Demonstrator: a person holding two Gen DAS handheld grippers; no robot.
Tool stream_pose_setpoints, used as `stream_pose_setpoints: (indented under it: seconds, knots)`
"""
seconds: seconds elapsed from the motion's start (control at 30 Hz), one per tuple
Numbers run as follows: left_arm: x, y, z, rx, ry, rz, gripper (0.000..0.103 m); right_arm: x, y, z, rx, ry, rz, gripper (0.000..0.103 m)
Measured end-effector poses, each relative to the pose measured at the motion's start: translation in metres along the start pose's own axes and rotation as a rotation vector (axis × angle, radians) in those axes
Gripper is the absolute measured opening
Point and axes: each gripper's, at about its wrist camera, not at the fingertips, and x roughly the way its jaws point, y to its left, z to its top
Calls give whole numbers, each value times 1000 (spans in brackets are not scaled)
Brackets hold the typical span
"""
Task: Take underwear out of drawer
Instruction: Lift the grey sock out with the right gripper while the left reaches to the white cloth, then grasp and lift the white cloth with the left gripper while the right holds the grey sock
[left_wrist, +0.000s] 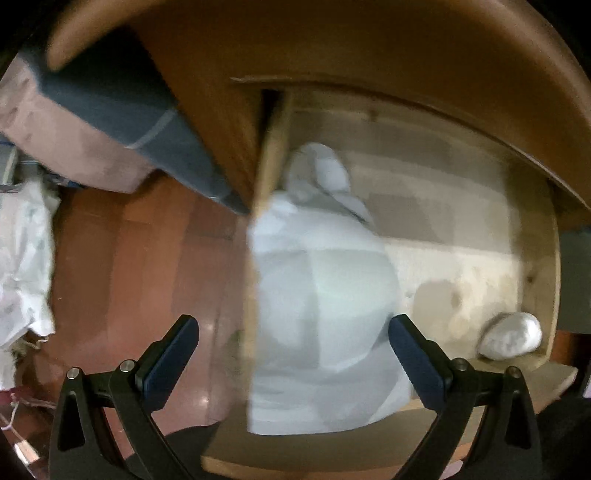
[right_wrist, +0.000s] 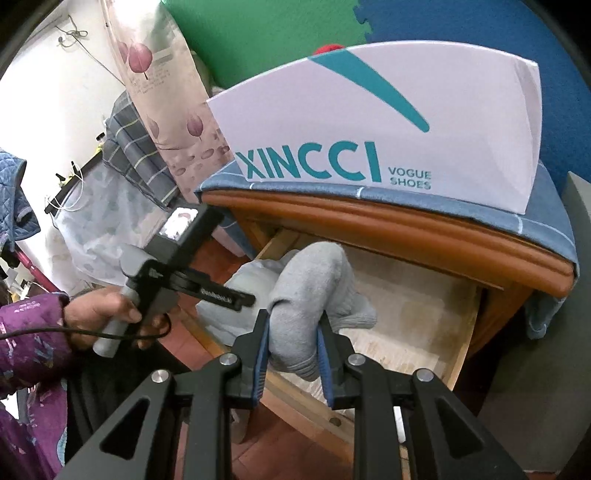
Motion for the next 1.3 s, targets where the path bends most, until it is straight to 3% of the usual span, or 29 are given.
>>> stream_pose_setpoints:
  seconds: [0.03,0.07,0.17,0.23,0.33,0.5,0.57,0.6,0.7,0.8,0.87,0.93,0.97,1.0,1.03,1.07,1.17,1.3]
  knots:
    - [-1,-4,-2,16,-5,-45,97,-2,0,0,3,-6,4,23]
    - [-1,-10,-5,34,-8,-97,87,-5,-2,0,10,-11,9,23]
    - [11,-21,-9,46,46,-146,62,-9,-8,0,39,-22,23,23]
    - [15,-19,-11,12,71,-245,49,-11,-11,0,56,-32,28,23]
    - [8,-12,-10,-15,46,-282,42,-11,-14,0,61,-35,23,23]
    - [15,-5,-9,-43,83,-320,39,-9,-15,0,74,-37,39,23]
    - [13,-2,-7,-62,63,-324,40,-8,-15,-1,69,-37,38,23]
    - [10,-1,-5,-63,41,-304,47,-8,-15,-1,71,-35,37,23]
    - [4,5,-1,-80,16,-213,97,-8,-17,-1,85,-33,43,23]
    - [11,9,-2,-93,37,-191,100,-9,-18,-2,92,-36,57,23]
    - [17,1,0,-48,62,-106,102,-10,-17,-2,88,-34,56,23]
    - [18,-8,-1,1,39,-77,101,-10,-17,-2,92,-35,60,23]
    - [17,-12,-3,21,15,-96,101,-11,-17,-2,92,-35,58,23]
    - [19,-15,-4,25,12,-160,76,-11,-17,-2,91,-35,56,23]
    - [24,-16,-4,17,38,-207,27,-11,-18,-2,91,-36,57,23]
    - [28,-17,-4,21,55,-211,10,-11,-17,-2,89,-36,58,23]
    - [29,-22,-6,44,37,-226,6,-10,-15,-3,76,-28,52,23]
    - [-2,-23,-12,67,-74,-252,6,-12,-18,-2,82,-38,52,23]
